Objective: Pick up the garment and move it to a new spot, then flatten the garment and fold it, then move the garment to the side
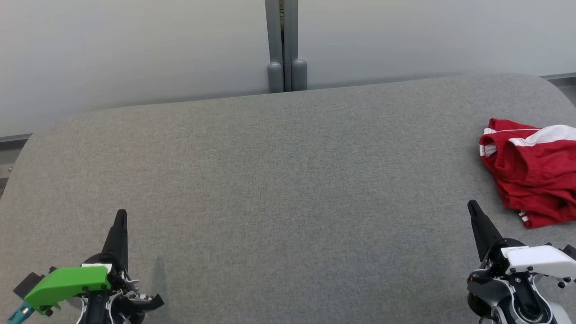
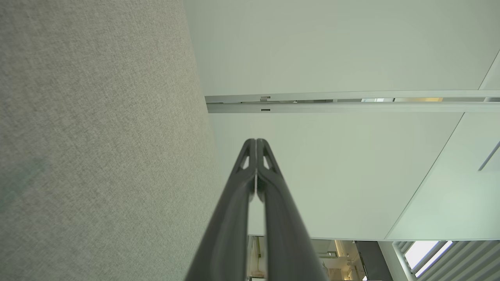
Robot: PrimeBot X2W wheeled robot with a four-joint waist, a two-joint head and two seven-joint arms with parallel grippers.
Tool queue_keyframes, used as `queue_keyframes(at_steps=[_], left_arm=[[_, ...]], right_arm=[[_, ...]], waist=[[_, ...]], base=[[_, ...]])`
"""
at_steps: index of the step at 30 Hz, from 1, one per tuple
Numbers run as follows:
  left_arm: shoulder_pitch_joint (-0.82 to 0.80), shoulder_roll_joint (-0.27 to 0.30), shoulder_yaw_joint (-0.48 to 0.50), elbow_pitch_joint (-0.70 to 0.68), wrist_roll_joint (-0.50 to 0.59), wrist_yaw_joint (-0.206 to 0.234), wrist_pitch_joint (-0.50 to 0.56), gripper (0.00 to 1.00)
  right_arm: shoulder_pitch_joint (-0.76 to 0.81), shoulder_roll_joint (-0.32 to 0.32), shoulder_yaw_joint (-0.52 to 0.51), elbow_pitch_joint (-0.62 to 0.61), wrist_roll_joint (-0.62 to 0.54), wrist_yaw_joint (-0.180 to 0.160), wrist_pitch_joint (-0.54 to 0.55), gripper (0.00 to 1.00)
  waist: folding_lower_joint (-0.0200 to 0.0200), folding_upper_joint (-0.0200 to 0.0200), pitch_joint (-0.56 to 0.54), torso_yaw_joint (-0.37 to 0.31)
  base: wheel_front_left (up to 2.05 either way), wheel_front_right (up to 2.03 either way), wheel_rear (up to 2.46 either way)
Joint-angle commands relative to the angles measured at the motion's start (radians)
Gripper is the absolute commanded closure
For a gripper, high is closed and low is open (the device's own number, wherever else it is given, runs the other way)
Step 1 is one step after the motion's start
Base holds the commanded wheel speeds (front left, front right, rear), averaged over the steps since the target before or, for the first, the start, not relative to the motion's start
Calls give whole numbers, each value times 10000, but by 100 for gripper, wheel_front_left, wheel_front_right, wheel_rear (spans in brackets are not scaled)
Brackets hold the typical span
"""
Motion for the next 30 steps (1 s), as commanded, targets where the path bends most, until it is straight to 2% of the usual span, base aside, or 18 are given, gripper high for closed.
queue_keyframes(at_steps=[1,30], left_arm=[[-97,39,38,-8,-22,-48,22,100],[-102,10,70,-8,20,-49,39,100]], right_arm=[[29,-59,-24,-41,36,-3,31,100],[30,-57,-21,-39,37,-3,30,100]], waist=[[0,0,0,0],[0,0,0,0]], base=[[0,0,0],[0,0,0]])
